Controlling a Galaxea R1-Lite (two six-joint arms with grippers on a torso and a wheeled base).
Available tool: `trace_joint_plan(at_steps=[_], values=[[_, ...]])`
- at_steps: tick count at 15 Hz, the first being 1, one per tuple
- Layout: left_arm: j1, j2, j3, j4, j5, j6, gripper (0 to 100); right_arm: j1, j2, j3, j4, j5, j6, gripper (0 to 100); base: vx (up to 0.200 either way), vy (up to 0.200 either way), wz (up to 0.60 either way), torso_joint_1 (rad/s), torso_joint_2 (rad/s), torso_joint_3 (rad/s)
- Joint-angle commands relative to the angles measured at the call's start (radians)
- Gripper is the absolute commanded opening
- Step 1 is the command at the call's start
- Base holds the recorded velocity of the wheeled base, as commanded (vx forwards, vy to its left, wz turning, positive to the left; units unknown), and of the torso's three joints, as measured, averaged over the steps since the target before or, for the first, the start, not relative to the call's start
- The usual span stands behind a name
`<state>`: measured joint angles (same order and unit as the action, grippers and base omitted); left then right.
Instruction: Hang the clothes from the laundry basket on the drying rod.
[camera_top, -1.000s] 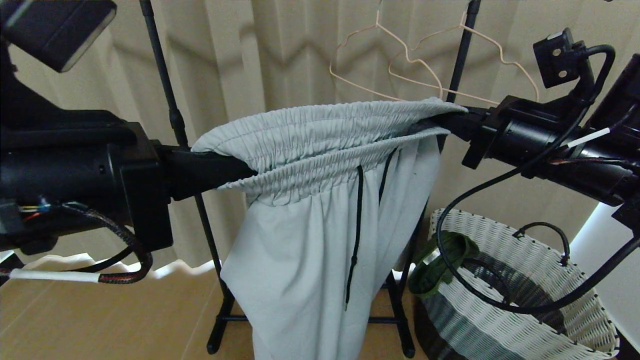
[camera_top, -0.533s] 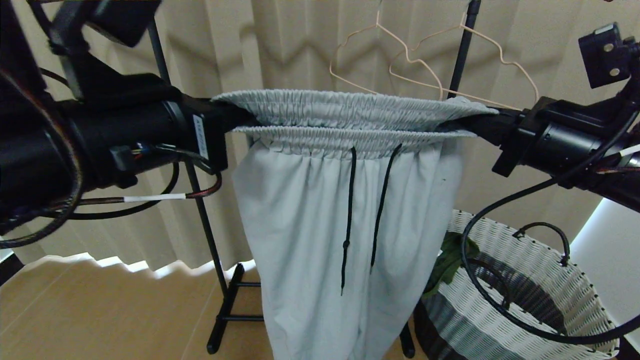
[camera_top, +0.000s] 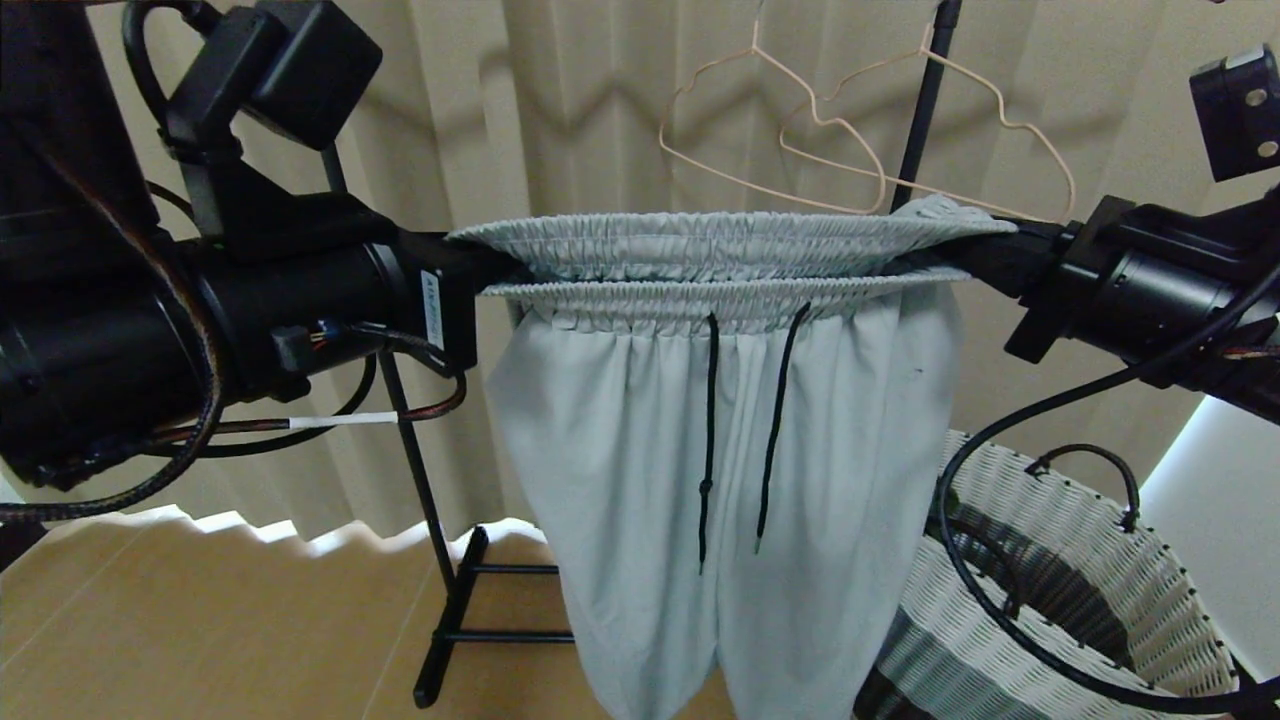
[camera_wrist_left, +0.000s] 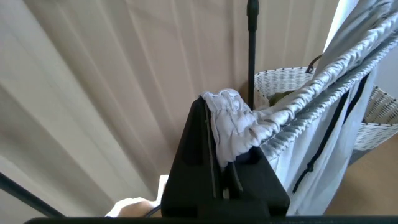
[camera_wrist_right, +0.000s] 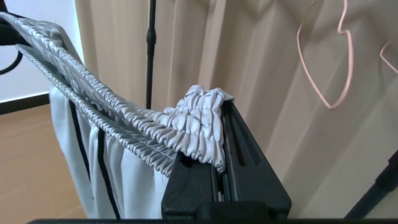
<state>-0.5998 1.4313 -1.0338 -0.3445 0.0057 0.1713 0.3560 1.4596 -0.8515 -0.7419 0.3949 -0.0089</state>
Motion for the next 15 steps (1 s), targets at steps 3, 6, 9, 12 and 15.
trace_joint_plan(at_steps=[3,6,9,12,15], values=[[0.000,-0.008,-0.005,-0.002,-0.001,-0.001,0,0.000,-0.004,-0.001,0.003,0.001,0.000,0,0.000,0.000,0.00,0.000,0.00,0.000],[0.005,-0.008,-0.006,-0.002,-0.001,-0.001,0,0.001,-0.004,-0.001,0.003,0.001,-0.002,100,0.000,0.000,0.00,0.000,0.00,0.000],[0.020,-0.003,-0.006,-0.002,-0.001,-0.001,0,0.003,-0.022,0.023,0.003,0.004,0.000,100,0.000,0.000,0.00,0.000,0.00,0.000],[0.095,0.014,-0.029,-0.001,0.000,-0.001,0,0.046,-0.077,0.088,0.004,0.009,0.001,100,0.000,0.000,0.00,0.000,0.00,0.000],[0.153,0.035,-0.032,-0.001,0.002,0.001,0,0.075,-0.107,0.127,0.003,0.009,0.001,100,0.000,0.000,0.00,0.000,0.00,0.000]])
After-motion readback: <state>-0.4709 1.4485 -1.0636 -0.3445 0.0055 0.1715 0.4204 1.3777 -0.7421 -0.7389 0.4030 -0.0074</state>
